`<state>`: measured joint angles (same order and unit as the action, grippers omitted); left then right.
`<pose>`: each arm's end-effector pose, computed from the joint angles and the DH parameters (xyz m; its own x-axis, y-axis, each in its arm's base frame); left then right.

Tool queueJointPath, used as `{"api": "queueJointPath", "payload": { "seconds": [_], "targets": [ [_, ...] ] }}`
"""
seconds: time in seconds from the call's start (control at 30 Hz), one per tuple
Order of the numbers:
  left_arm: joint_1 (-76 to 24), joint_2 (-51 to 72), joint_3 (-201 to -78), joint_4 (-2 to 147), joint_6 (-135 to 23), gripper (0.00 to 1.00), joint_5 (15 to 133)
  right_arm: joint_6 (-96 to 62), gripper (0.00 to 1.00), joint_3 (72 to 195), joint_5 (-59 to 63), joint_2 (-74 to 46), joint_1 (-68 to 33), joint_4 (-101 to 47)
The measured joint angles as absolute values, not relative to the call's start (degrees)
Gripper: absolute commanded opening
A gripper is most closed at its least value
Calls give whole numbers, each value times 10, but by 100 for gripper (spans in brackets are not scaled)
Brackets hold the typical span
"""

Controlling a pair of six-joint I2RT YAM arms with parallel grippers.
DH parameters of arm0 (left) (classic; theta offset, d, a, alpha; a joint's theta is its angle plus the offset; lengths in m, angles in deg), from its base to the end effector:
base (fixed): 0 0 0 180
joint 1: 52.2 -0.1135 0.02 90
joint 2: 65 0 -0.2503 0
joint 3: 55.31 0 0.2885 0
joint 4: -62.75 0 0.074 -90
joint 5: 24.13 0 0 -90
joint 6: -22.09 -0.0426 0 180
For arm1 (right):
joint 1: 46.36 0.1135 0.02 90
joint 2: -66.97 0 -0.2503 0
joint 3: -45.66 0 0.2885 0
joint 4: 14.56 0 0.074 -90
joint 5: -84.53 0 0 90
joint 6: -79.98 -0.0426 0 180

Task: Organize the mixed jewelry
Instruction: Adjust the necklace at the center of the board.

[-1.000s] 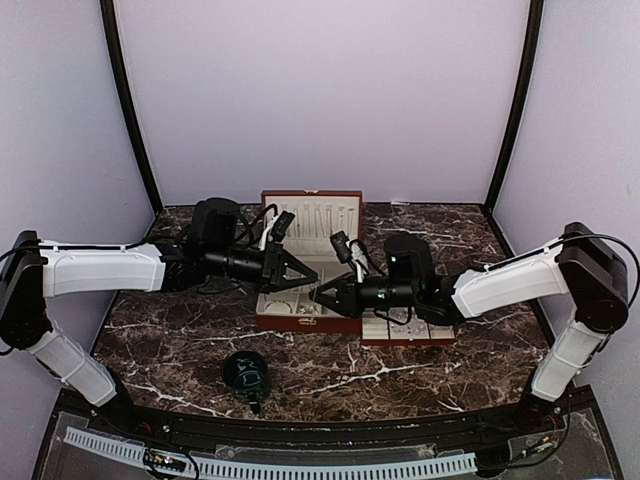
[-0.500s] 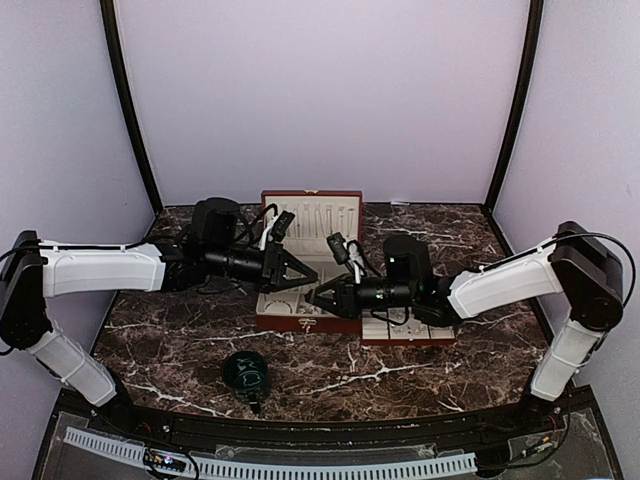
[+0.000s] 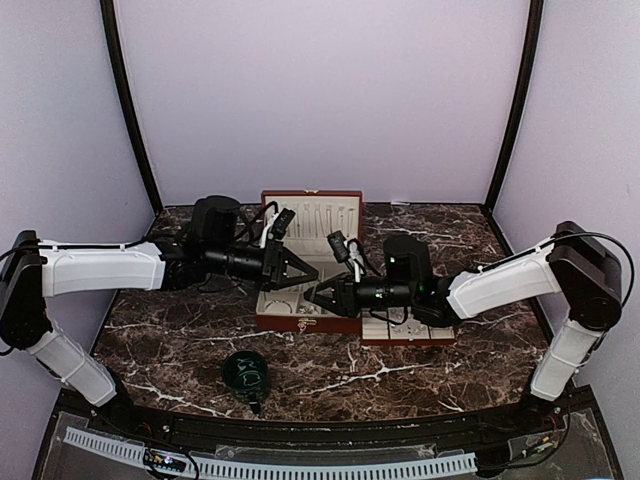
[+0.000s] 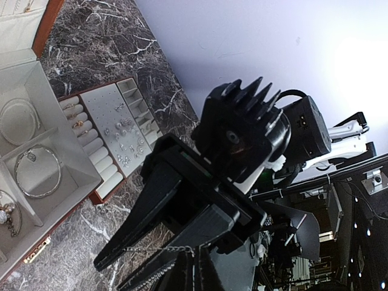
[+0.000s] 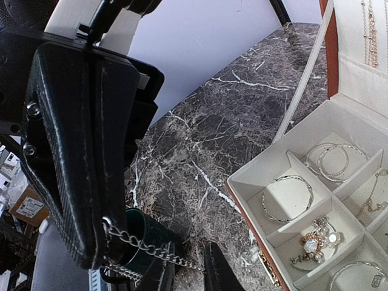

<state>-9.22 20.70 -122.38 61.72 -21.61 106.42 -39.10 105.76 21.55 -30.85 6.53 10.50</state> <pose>0.2562 -0.2766 0.2388 -0.8551 0.0460 -0.5164 0.5112 0.2412 -0.8249 0.2208 0.3239 0.1604 -0.5908 -0.0633 -0.8043 -0.7903 0.2458 0.5612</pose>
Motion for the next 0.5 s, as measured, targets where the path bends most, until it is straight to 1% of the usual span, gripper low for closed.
{"api": "queueJointPath", "payload": {
  "seconds": [0.5],
  "targets": [
    [-92,203,-1224,617,-216,0,1066,-396,18,1058,217,-326,65,115]
  ]
}}
